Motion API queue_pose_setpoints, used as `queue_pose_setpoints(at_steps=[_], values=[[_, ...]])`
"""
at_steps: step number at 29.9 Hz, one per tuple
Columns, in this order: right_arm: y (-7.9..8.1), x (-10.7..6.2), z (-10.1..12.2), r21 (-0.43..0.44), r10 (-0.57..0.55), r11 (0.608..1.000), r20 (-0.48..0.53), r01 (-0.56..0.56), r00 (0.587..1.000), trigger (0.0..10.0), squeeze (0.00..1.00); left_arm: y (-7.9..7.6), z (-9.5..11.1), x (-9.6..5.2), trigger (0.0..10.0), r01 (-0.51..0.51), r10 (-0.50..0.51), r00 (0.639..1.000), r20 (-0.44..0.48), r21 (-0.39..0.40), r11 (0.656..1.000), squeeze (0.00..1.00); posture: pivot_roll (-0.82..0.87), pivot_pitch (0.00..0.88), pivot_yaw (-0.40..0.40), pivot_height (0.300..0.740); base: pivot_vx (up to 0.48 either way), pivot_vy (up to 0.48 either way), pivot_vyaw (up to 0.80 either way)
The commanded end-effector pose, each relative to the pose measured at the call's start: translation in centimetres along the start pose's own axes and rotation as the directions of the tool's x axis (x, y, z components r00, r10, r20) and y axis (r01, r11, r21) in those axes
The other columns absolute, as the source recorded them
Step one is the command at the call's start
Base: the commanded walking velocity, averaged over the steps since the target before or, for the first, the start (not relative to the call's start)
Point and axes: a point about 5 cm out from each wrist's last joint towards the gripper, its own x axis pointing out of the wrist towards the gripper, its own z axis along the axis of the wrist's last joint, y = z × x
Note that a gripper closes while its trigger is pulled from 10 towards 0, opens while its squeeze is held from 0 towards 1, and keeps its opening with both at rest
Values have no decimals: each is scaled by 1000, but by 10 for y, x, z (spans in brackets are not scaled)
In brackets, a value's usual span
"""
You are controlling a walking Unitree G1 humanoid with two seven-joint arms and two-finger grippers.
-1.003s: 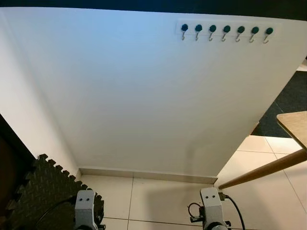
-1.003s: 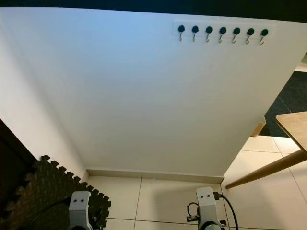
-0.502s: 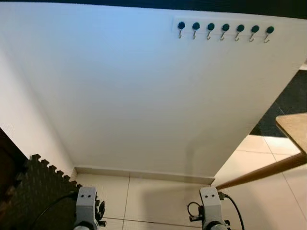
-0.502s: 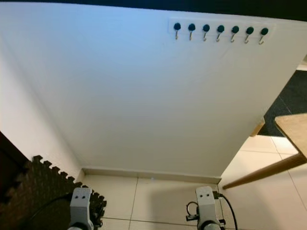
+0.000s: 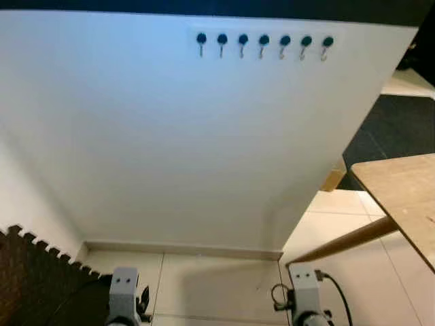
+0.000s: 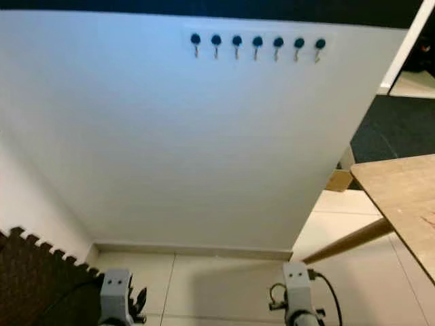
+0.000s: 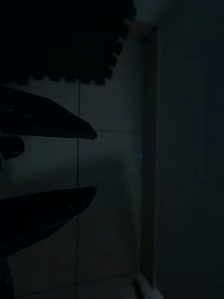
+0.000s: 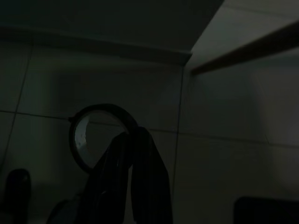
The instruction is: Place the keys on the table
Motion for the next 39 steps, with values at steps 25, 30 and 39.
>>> queue_pose_setpoints(at_steps=[25, 30, 39], values=[[-2, -2, -8, -1, -2, 1000, -32, 2, 999, 10000, 0, -2, -6, -2, 10000, 8, -7, 1000, -21, 6, 1000, 0, 65, 80, -26, 740, 0, 0, -501], [-2, -3, -8, -1, -1, 1000, -32, 1, 999, 10000, 0, -2, -7, -3, 10000, 6, -6, 1000, -21, 4, 1000, 0, 66, 75, -28, 740, 0, 0, -626], [-1, -2, -6, -4, 5, 1000, -30, -6, 1000, 10000, 0, -1, -6, -2, 10000, 3, -3, 1000, -21, 3, 1000, 0, 67, 71, -29, 740, 0, 0, -800]])
